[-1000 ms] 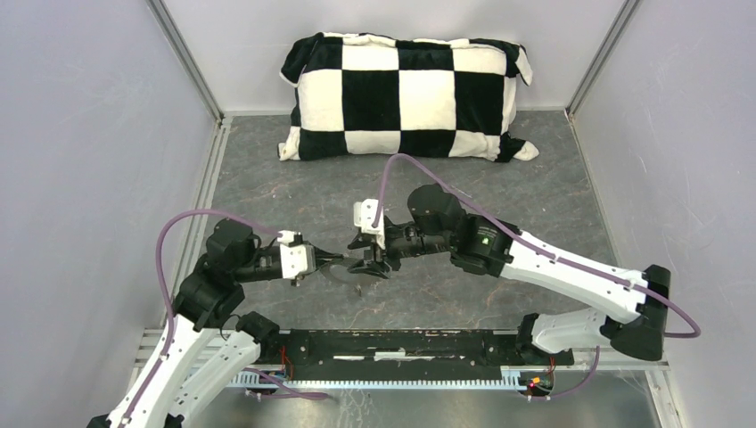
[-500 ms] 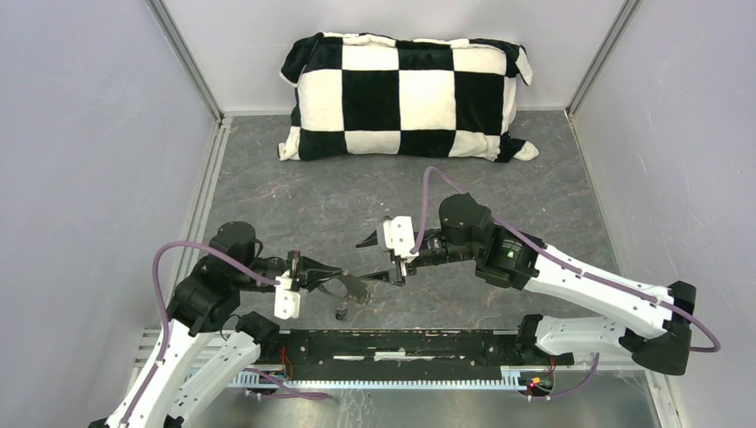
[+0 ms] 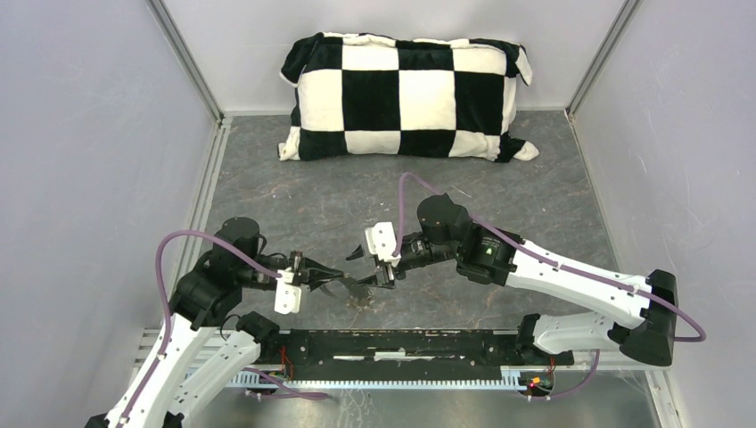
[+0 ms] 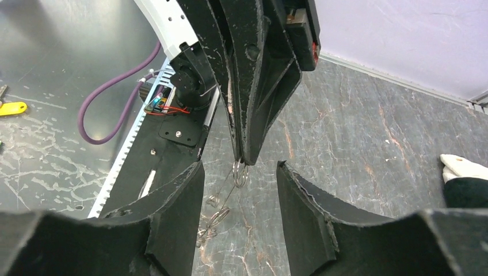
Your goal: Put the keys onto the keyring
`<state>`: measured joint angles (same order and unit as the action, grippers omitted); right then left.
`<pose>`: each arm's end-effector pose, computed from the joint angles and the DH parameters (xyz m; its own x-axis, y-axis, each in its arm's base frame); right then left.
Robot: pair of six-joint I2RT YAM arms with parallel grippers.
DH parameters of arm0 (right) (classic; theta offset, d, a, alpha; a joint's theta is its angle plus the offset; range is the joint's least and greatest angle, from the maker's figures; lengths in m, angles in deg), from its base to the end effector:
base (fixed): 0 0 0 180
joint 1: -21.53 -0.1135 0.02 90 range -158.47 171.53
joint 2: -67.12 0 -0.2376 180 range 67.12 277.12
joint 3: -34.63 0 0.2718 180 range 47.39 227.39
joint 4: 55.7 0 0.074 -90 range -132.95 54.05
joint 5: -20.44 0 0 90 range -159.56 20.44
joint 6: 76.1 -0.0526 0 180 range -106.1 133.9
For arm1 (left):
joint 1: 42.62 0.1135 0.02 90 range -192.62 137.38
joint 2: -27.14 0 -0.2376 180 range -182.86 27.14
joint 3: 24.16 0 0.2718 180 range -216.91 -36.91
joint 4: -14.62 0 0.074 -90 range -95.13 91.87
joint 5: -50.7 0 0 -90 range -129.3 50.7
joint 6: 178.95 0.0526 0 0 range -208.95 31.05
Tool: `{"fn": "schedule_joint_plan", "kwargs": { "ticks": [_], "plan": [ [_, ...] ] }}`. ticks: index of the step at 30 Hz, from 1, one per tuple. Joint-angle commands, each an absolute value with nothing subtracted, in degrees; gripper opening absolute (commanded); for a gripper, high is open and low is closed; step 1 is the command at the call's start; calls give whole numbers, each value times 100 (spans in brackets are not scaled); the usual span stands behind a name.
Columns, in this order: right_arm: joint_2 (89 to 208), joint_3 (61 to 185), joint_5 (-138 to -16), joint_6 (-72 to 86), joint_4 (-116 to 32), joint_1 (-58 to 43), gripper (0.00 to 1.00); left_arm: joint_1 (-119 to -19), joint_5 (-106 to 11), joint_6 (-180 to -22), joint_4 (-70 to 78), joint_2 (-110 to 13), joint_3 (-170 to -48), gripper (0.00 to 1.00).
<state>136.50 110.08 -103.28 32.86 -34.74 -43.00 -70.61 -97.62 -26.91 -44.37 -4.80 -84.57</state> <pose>0.1114 0.3018 0.3344 0.2144 -0.1782 -0.9603 -0.9643 -0.1952 -0.1791 0.1069 -0.1075 0.3172 0.5792 0.2175 -0.7856 0.8152 -0.1544 0.5583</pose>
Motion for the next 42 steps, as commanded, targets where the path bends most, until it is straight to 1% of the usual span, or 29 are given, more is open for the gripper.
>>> {"fn": "schedule_joint_plan", "kwargs": {
  "ticks": [1, 8, 19, 21, 26, 28, 30, 33, 36, 42],
  "plan": [
    [13763, 11217, -10292, 3403, -3550, -4364, 54, -7039, -10039, -3483, -3901, -514, -8721, 2],
    [13830, 11471, -10082, 3666, -3153, -4412, 47, -7039, -10070, -3908, -3909, -681, -8849, 2],
    [13934, 11733, -10041, 3759, -2916, -4423, 31, -7040, -10049, -3905, -4091, -775, -8881, 2],
    [13988, 11823, -10041, 3810, -2758, -4429, 32, -7040, -10037, -3906, -4099, -775, -8893, 2],
    [14042, 11983, -10090, 3963, -2388, -4430, 45, -7039, -10014, -3915, -4094, -758, -8877, 2],
    [14046, 12007, -10087, 3987, -2308, -4430, 47, -7039, -10007, -3913, -4093, -758, -8878, 2],
    [14057, 12024, -10067, 4009, -2265, -4430, 47, -7039, -10005, -3901, -4098, -757, -8877, 2],
    [14095, 12067, -10067, 4009, -2252, -4425, 40, -7039, -10001, -3898, -4098, -758, -8882, 2],
    [14138, 12097, -10068, 3992, -2280, -4427, 36, -7039, -9984, -3895, -4098, -757, -8885, 2],
    [14226, 12171, -10070, 4022, -2233, -4438, 33, -7039, -9959, -3930, -4095, -753, -8912, 2]
  ]
}}
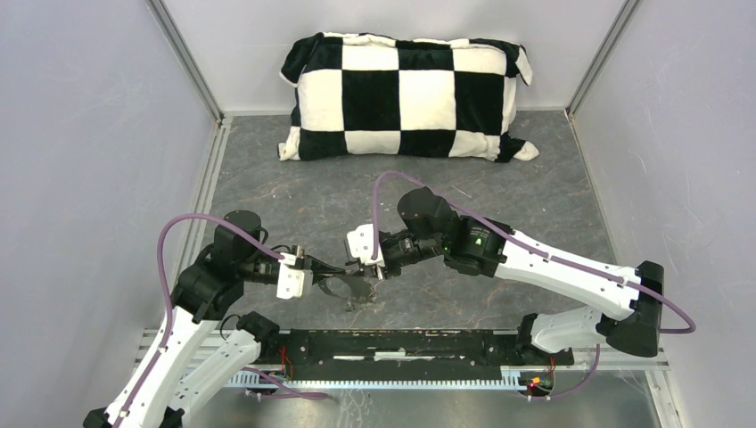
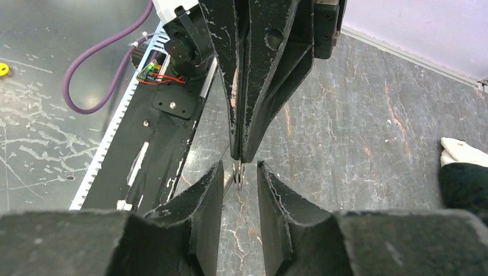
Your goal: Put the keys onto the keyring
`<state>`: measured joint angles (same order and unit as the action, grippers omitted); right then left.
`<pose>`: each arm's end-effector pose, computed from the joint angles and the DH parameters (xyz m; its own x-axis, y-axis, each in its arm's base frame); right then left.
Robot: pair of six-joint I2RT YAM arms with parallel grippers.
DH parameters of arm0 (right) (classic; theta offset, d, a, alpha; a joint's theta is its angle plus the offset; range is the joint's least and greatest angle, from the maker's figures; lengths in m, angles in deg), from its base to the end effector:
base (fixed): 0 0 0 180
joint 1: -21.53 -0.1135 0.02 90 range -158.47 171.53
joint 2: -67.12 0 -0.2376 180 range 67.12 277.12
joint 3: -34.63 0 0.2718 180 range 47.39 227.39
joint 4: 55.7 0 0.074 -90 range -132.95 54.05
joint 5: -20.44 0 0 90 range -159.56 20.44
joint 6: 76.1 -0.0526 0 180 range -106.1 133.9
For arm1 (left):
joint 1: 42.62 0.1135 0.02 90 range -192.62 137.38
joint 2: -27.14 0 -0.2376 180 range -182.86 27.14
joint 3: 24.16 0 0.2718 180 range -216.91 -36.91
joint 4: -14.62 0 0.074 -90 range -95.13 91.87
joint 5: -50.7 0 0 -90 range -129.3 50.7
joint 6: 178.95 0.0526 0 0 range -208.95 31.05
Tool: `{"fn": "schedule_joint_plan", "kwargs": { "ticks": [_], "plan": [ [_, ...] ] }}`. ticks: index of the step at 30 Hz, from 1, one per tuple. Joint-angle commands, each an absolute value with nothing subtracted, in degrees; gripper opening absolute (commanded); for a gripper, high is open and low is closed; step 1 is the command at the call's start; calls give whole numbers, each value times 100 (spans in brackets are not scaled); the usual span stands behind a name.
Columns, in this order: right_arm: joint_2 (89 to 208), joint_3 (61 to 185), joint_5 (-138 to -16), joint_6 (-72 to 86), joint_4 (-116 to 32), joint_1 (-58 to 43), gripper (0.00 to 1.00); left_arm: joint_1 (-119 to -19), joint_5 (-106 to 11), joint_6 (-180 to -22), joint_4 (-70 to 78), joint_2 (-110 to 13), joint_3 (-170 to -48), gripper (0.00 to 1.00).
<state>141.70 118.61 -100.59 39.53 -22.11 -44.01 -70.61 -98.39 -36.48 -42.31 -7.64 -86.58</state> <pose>0.1134 0.3149 0.3381 0.2686 -0.3046 -0.9138 -0.9522 -0.2274 -0.2041 0.1146 -0.1120 0.3257 0.4520 0.2211 -0.8642 0.8920 -0.1197 0.4359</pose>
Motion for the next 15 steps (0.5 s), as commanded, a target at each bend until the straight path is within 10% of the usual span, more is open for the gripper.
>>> {"fn": "schedule_joint_plan", "kwargs": {
  "ticks": [1, 9, 15],
  "plan": [
    [14239, 12185, -10053, 4039, -2200, -4439, 31, -7039, -9968, -3931, -4098, -745, -8912, 2],
    [14210, 12204, -9910, 3987, -2261, -4436, 0, -7039, -9894, -3955, -4099, -722, -8912, 5],
    [13831, 11667, -9658, 3615, -2934, -4436, 0, -7040, -9477, -3969, -4106, -607, -8912, 72]
  ]
}}
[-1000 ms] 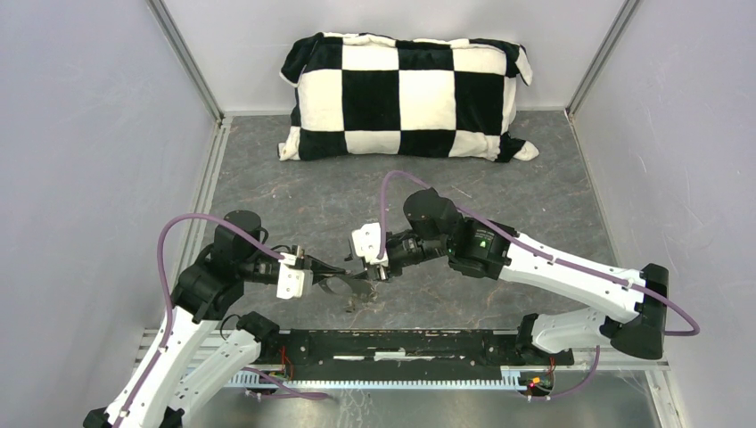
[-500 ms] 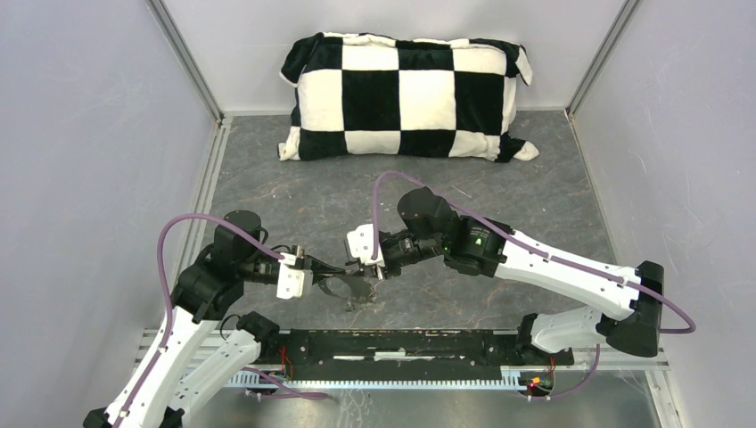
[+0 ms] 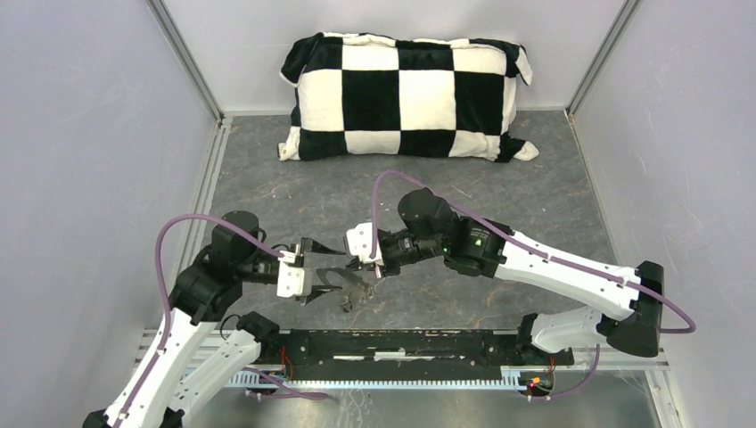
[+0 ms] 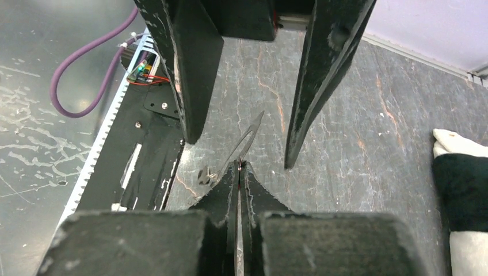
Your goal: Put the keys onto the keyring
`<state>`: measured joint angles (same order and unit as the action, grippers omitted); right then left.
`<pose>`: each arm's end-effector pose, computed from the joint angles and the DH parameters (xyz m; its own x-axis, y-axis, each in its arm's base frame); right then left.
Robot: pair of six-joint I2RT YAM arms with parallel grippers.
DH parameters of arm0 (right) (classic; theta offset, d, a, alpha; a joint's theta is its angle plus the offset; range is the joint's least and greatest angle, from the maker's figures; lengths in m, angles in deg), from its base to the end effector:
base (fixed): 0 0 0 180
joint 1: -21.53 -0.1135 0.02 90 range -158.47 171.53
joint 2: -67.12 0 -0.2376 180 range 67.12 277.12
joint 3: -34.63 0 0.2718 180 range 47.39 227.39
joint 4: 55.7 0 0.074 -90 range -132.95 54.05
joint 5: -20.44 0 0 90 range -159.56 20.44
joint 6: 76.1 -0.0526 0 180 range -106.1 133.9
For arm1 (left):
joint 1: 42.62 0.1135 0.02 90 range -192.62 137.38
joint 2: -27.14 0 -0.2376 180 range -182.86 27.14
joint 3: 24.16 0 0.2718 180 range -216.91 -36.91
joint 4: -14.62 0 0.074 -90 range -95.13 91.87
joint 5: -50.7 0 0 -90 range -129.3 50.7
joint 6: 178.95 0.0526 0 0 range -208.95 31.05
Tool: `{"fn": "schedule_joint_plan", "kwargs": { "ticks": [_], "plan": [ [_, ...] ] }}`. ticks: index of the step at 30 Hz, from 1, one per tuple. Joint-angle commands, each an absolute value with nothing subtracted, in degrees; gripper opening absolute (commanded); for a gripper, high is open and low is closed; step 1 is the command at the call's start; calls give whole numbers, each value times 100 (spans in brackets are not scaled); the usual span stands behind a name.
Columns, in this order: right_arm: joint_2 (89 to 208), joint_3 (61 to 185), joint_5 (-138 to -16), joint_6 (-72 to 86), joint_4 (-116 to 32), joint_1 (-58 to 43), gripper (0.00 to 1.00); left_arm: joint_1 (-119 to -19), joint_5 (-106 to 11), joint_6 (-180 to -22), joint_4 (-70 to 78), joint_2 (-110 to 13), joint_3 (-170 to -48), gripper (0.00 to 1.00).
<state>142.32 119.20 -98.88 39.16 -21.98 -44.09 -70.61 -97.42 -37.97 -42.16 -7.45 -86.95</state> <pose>0.1155 0.3173 0.3380 0.2635 -0.3198 -0.9101 -0.9574 -0.2023 -0.2062 0.1144 -0.1114 0.3281 0.4382 0.2318 -0.8685 0.8988 -0.1011 0.4265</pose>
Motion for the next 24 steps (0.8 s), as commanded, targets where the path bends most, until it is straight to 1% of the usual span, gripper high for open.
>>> {"fn": "schedule_joint_plan", "kwargs": {
  "ticks": [1, 2, 5, 6, 8, 9, 10, 11, 12, 13, 15, 18, 24],
  "plan": [
    [13771, 11535, -9620, 3508, -3082, -4437, 0, -7044, -9360, -3939, -4101, -543, -8912, 75],
    [13710, 11419, -9598, 3394, -3226, -4438, 0, -7040, -9201, -3959, -4048, -437, -8900, 76],
    [13526, 11104, -9538, 3085, -3640, -4439, 0, -7039, -8881, -4255, -3729, -133, -8727, 74],
    [13471, 10981, -9503, 2985, -3790, -4436, 0, -7039, -8807, -4297, -3638, -20, -8655, 72],
    [13358, 10785, -9493, 2781, -4095, -4435, 0, -7040, -8761, -4508, -3339, 198, -8477, 65],
    [13321, 10708, -9528, 2689, -4228, -4437, 0, -7039, -8820, -4580, -3240, 275, -8417, 59],
    [13302, 10660, -9557, 2577, -4328, -4434, 0, -7039, -8927, -4623, -3199, 328, -8375, 46],
    [13305, 10637, -9559, 2477, -4451, -4433, 0, -7041, -9065, -4663, -3187, 347, -8361, 36],
    [13313, 10623, -9562, 2399, -4497, -4430, 0, -7040, -9201, -4822, -3192, 339, -8358, 29],
    [13313, 10593, -9566, 2308, -4571, -4435, 0, -7039, -9367, -4905, -3282, 302, -8374, 24],
    [13283, 10478, -9557, 2101, -4819, -4437, 0, -7039, -9643, -4933, -3566, 148, -8440, 23],
    [13218, 10256, -9459, 1870, -5220, -4438, 0, -7040, -9870, -4918, -4059, -176, -8604, 23],
    [13041, 9850, -9293, 1477, -5866, -4433, 0, -7039, -9867, -4785, -4478, -449, -8706, 25]
  ]
}}
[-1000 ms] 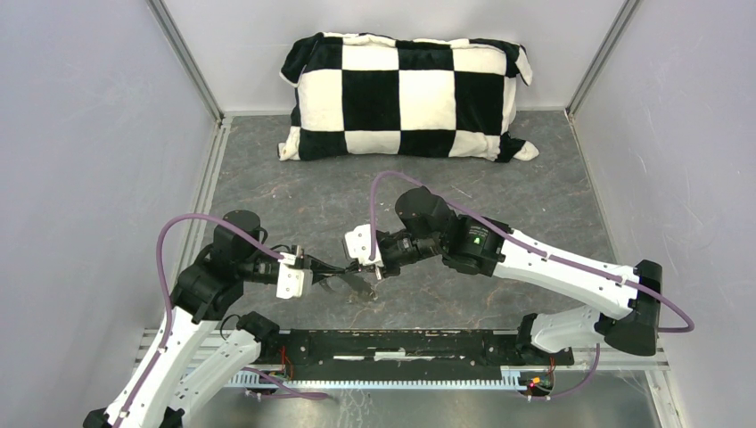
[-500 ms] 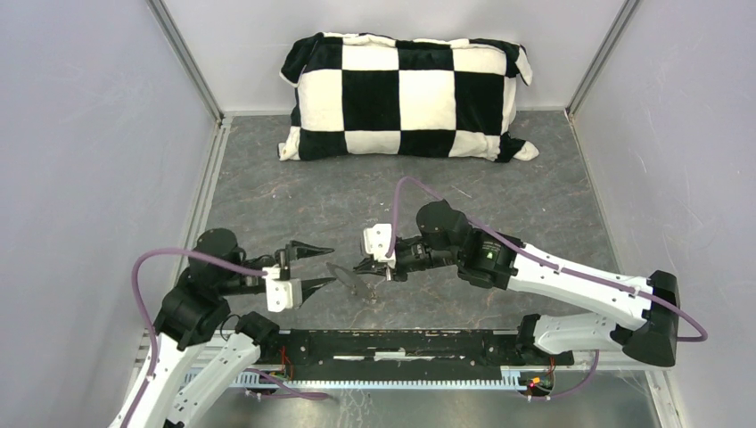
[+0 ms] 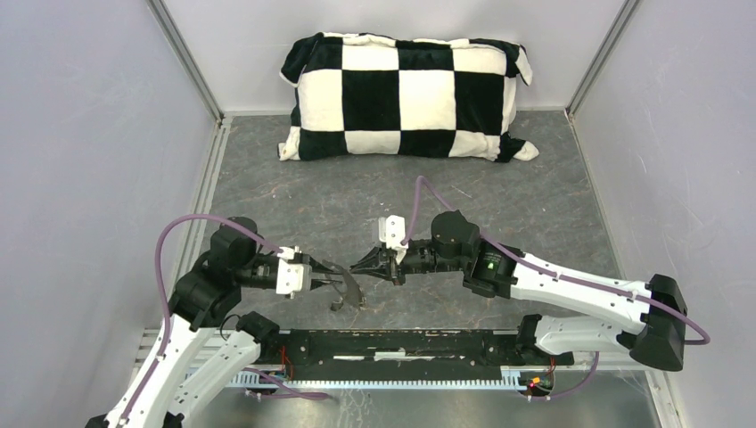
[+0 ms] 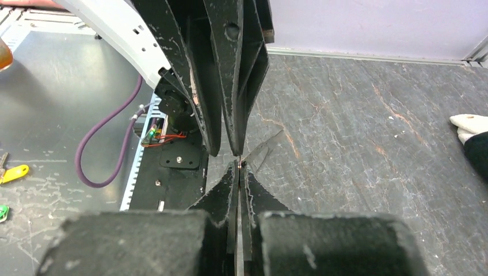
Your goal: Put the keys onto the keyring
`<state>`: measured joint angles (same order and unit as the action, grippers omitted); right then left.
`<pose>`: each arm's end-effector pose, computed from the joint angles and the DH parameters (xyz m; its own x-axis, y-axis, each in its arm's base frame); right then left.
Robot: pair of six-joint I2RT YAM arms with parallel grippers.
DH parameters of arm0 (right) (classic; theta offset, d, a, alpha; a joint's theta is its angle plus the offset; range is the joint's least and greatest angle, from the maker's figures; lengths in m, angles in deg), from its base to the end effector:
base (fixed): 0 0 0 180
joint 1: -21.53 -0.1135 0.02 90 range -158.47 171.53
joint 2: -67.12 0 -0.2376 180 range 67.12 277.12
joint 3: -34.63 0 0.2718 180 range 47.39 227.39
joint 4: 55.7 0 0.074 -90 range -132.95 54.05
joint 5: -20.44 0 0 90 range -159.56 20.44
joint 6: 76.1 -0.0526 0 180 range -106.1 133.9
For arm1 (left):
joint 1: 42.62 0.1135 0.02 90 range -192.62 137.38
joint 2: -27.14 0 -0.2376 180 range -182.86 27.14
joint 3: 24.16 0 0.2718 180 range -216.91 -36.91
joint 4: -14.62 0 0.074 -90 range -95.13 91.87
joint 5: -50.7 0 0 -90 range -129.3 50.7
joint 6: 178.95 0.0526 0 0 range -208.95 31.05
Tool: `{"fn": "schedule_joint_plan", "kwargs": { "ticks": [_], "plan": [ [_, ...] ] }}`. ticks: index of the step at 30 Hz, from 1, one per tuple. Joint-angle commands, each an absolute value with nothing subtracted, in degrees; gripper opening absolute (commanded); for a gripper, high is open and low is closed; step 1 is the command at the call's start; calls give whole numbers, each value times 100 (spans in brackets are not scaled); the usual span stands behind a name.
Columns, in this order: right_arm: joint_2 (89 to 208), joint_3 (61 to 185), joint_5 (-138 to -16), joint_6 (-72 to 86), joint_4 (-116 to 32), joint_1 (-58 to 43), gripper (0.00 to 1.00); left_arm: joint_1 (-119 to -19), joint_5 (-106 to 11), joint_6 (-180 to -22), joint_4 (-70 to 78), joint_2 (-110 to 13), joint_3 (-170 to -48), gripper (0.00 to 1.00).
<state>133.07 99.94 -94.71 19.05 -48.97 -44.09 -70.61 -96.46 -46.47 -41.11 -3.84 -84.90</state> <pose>0.1099 0.2967 0.3118 0.0369 -0.1154 -0.9926 -0.9992 -0.0207 -0.0347 0.1068 -0.1068 0.3258 0.3371 0.2356 -0.9115 0.9408 -0.0471 0.3358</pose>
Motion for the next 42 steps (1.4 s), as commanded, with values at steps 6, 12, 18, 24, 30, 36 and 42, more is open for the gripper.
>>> {"fn": "schedule_joint_plan", "kwargs": {
  "ticks": [6, 12, 18, 24, 30, 36, 42],
  "plan": [
    [13134, 9759, -9565, 1208, -6138, -4436, 0, -7040, -9802, -4734, -4299, -544, -8642, 41],
    [13158, 9697, -9538, 1218, -6208, -4438, 0, -7039, -9762, -5190, -3829, -703, -8639, 48],
    [13195, 9656, -9522, 1254, -6261, -4446, 0, -7039, -9821, -5686, -3435, -659, -8615, 47],
    [13324, 9873, -9467, 1344, -5918, -4477, 0, -7043, -9831, -5582, -3575, -628, -8646, 46],
    [13339, 10235, -9336, 1685, -5203, -4500, 0, -7039, -9736, -5543, -3819, -577, -8551, 54],
    [13600, 10769, -9411, 1888, -4393, -4526, 0, -7039, -9747, -5614, -3789, -702, -8533, 56],
    [13641, 10930, -8811, 1752, -4314, -4603, 0, -7039, -9471, -6488, -3246, -566, -8339, 100]
  ]
}}
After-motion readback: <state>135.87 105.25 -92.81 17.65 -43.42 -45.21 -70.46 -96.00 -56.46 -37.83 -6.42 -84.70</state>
